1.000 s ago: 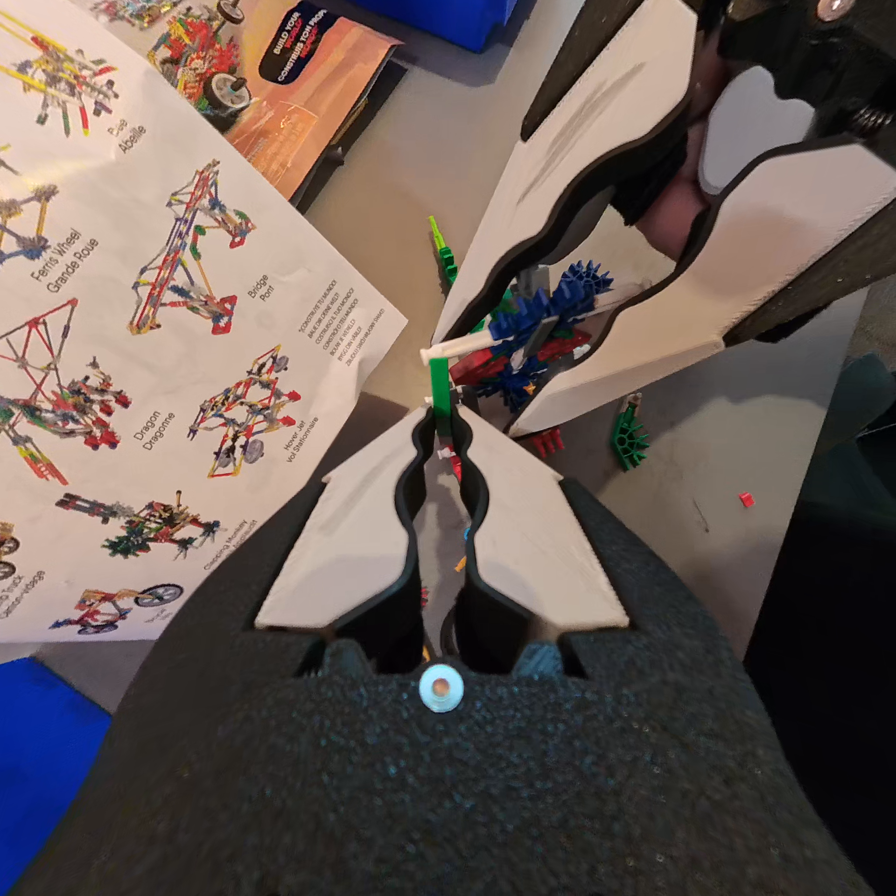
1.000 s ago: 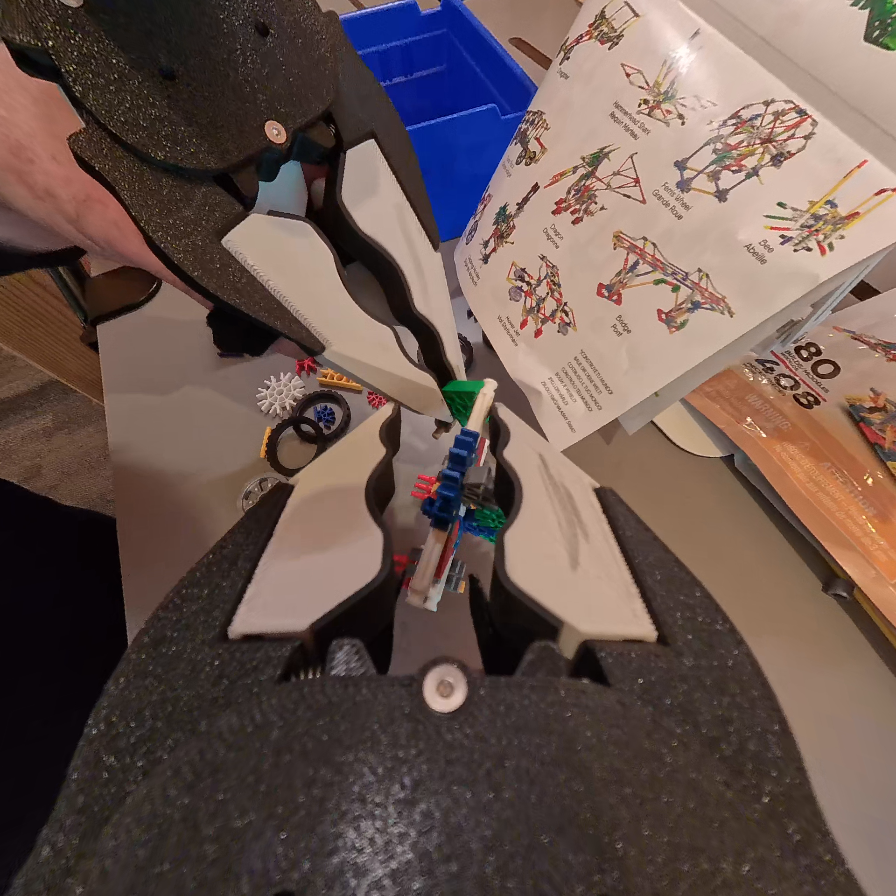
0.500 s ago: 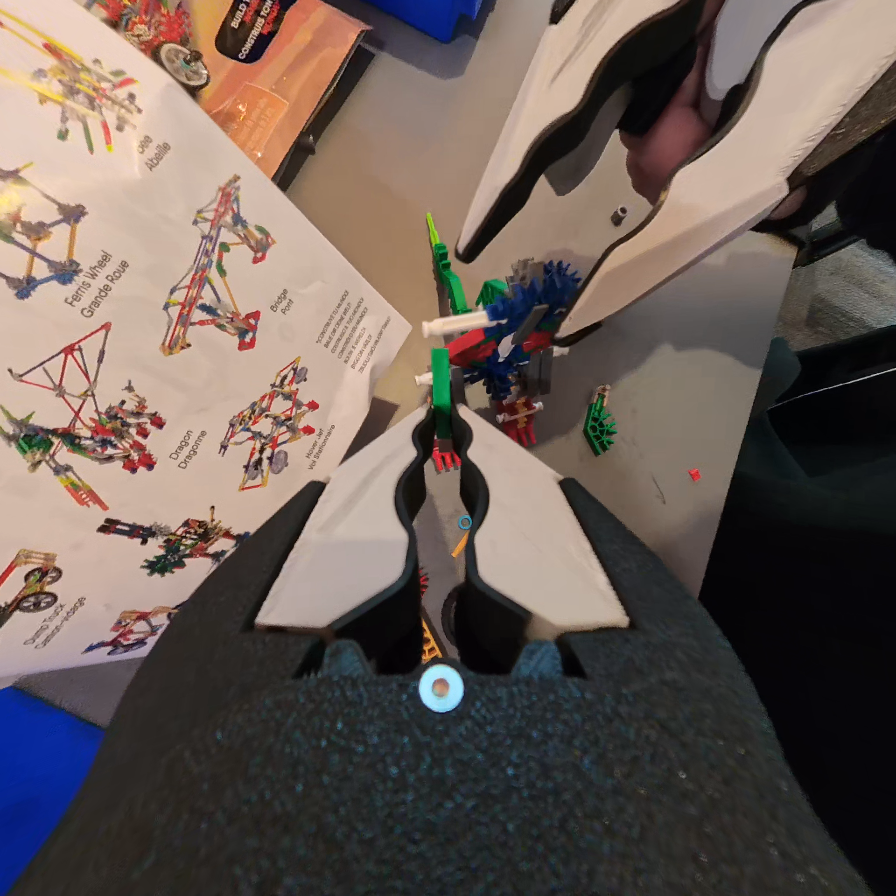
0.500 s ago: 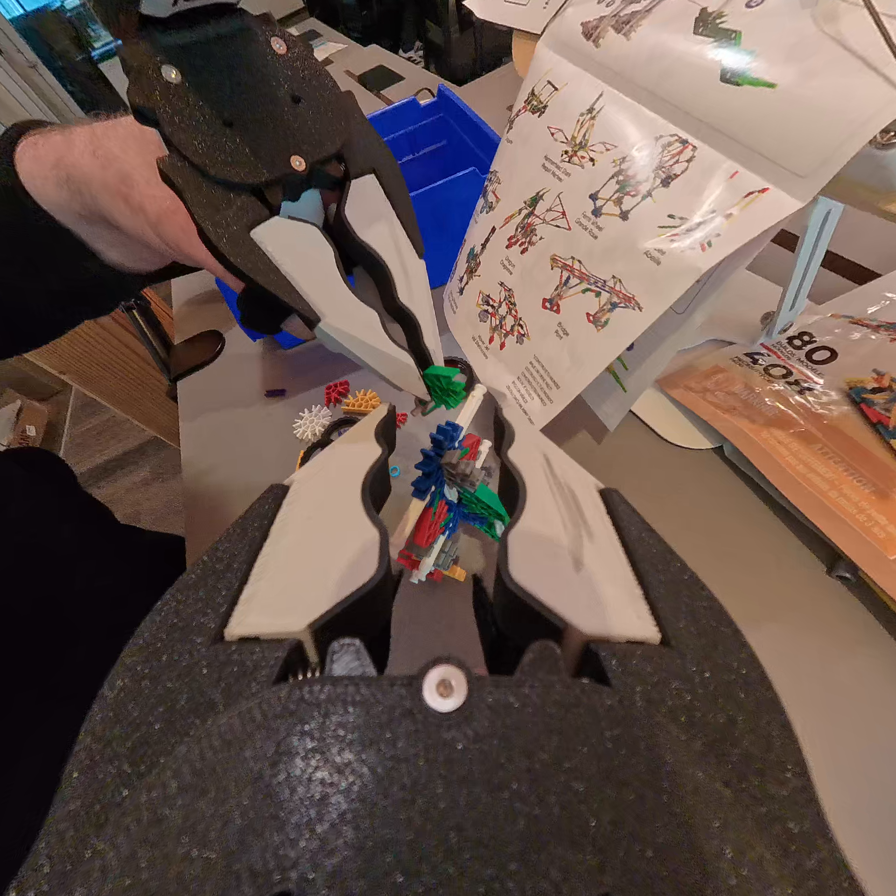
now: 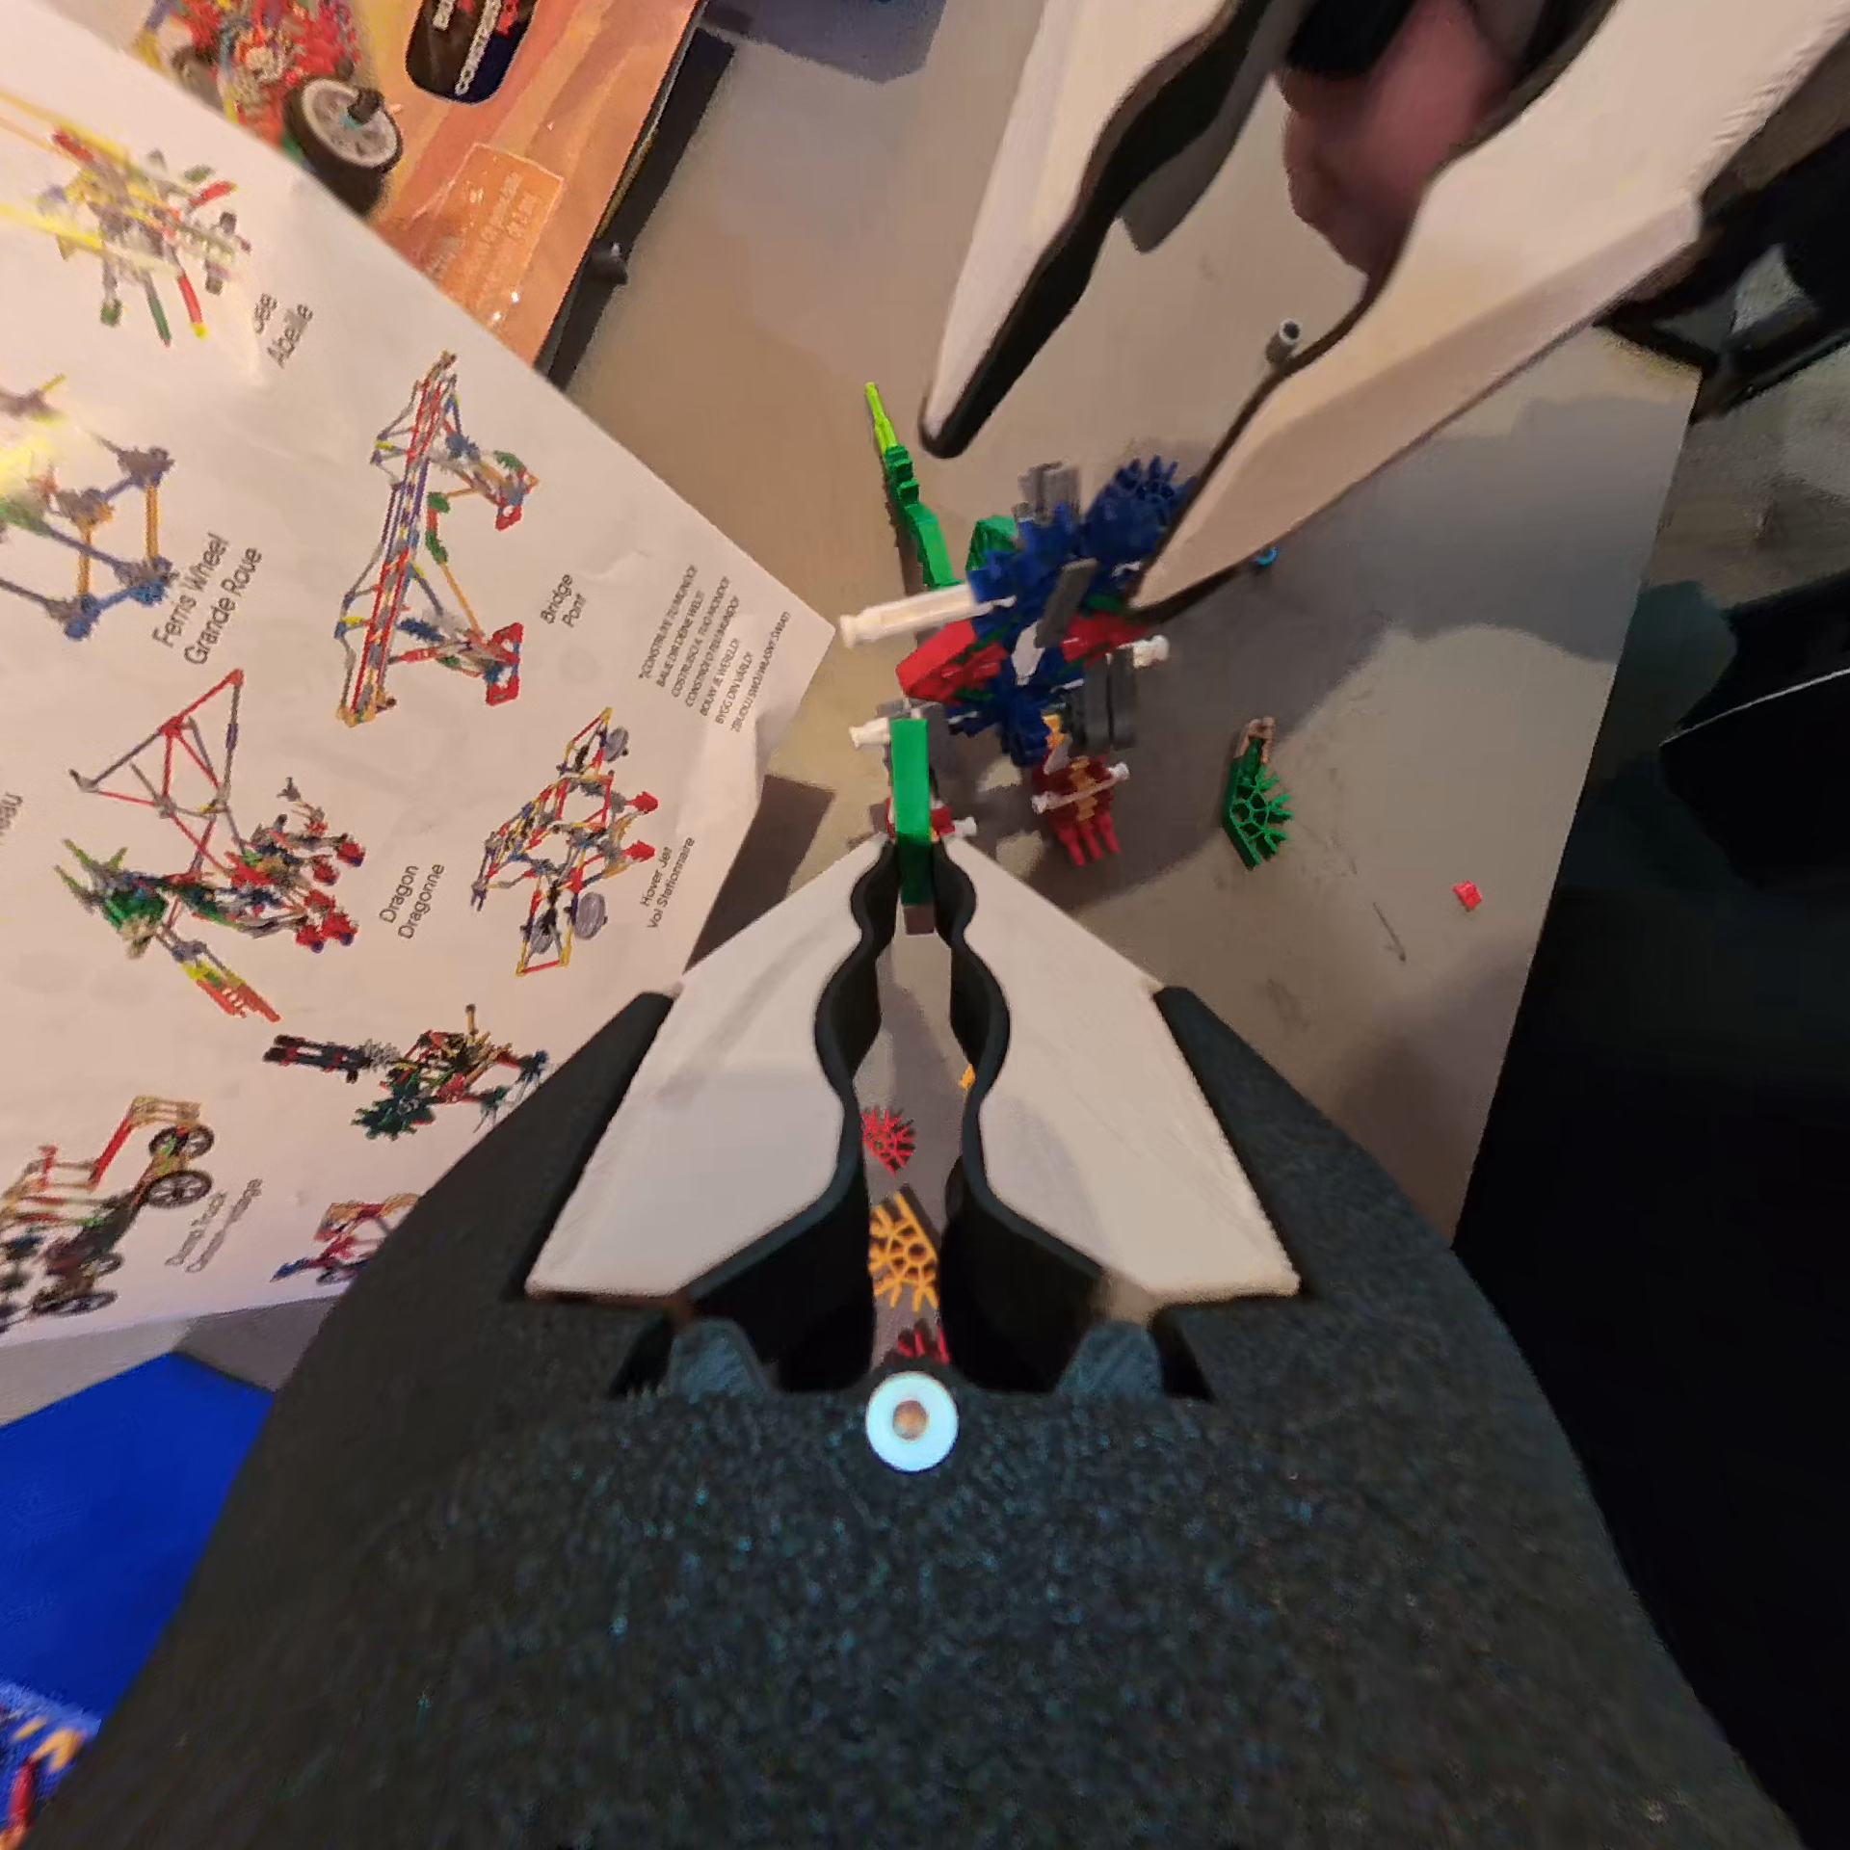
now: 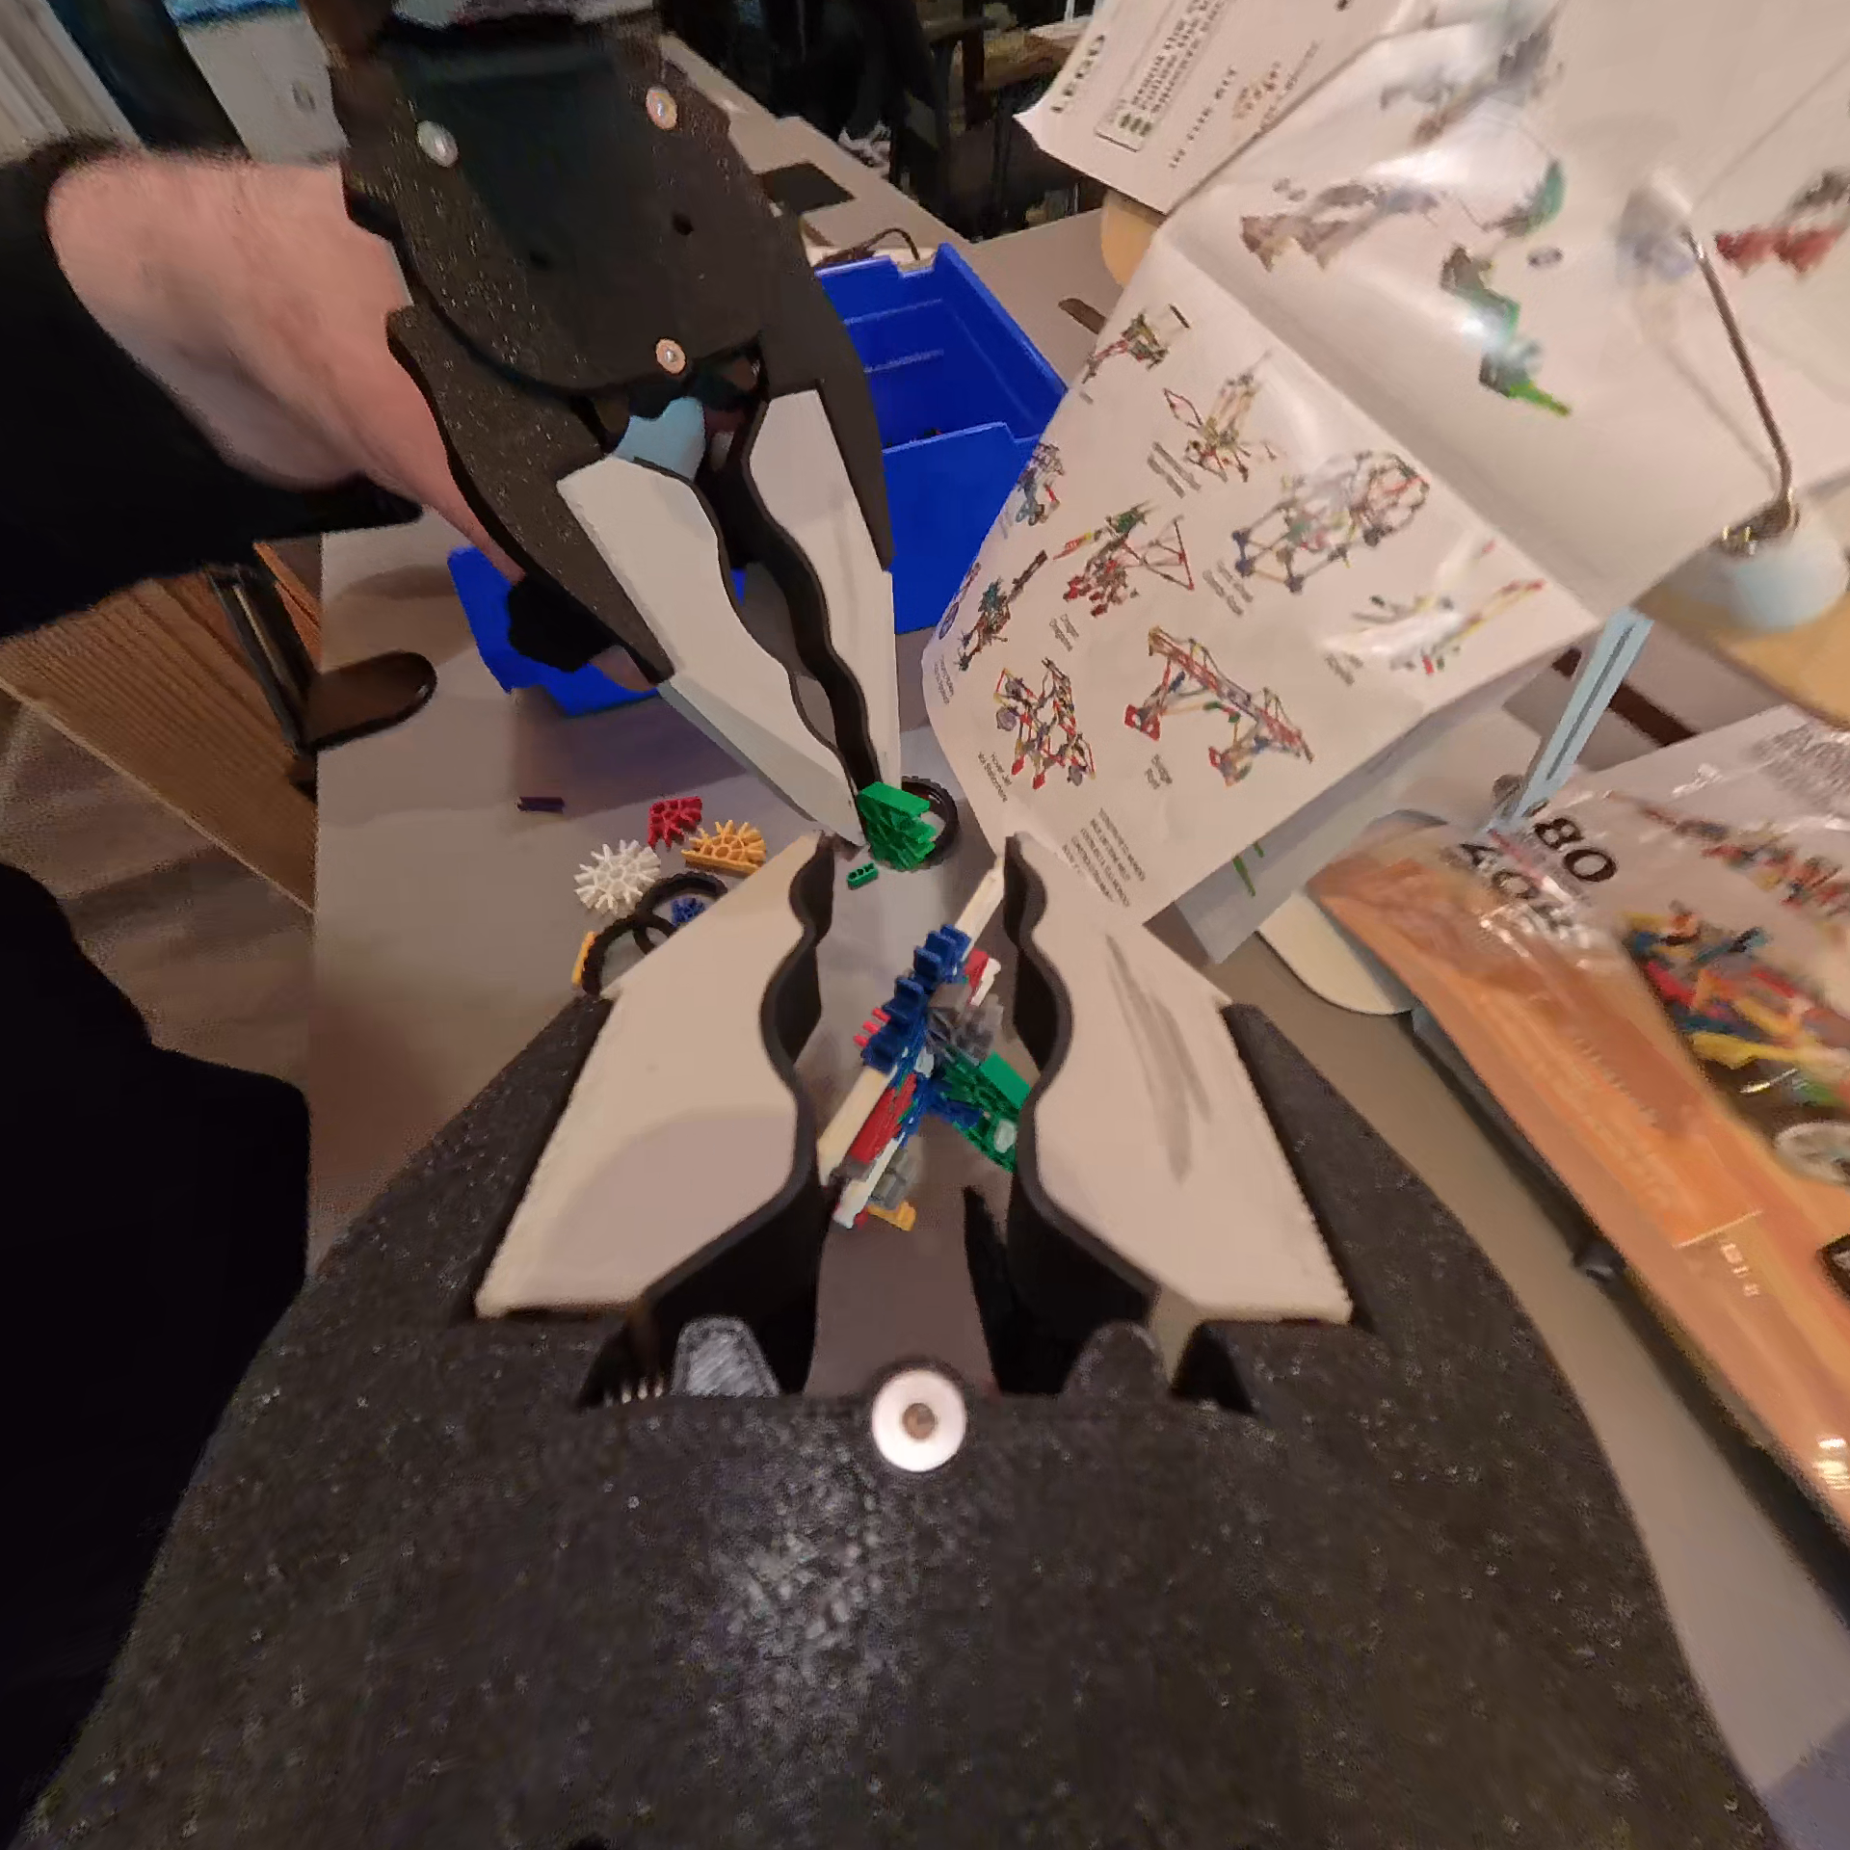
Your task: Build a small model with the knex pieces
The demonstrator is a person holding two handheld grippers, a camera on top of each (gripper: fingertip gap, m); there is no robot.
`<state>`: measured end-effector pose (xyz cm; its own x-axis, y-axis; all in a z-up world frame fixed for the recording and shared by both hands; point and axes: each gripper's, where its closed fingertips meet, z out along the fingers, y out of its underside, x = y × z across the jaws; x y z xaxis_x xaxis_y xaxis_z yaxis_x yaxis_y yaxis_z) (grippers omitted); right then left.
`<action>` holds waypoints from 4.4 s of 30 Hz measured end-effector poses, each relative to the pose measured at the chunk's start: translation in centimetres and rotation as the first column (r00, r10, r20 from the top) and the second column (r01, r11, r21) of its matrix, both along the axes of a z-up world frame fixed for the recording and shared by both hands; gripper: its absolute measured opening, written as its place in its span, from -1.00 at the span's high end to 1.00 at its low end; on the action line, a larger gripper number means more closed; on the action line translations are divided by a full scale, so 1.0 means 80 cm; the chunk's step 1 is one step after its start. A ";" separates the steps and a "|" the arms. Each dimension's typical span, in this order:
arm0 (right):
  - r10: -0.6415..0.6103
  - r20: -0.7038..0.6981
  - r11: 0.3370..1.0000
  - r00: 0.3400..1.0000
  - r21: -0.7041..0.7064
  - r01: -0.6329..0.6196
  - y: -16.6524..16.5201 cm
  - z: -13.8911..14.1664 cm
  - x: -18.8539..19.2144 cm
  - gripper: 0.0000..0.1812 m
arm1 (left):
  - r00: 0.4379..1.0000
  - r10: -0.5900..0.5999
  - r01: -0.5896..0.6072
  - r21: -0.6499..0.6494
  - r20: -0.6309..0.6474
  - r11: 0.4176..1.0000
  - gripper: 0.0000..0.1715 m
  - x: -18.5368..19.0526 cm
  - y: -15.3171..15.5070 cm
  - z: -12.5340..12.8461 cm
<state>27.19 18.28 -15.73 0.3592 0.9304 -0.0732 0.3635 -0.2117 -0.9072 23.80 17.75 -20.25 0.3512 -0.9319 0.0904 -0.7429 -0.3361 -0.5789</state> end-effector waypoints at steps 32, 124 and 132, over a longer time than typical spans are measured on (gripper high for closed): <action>0.271 0.046 0.960 0.961 0.058 -0.273 -0.060 0.006 -0.048 0.91 | 0.970 -0.218 0.231 0.121 -0.107 0.965 0.96 0.001 -0.061 0.026; 0.182 -0.266 0.981 0.947 -0.020 -0.194 -0.047 0.061 -0.059 0.94 | 0.899 -0.164 0.134 0.101 0.406 0.986 0.94 -0.001 -0.048 0.095; 0.152 -0.297 0.985 0.943 -0.028 -0.168 -0.047 0.067 -0.054 0.94 | 0.876 -0.142 0.117 0.083 0.462 0.990 0.94 0.003 -0.048 0.103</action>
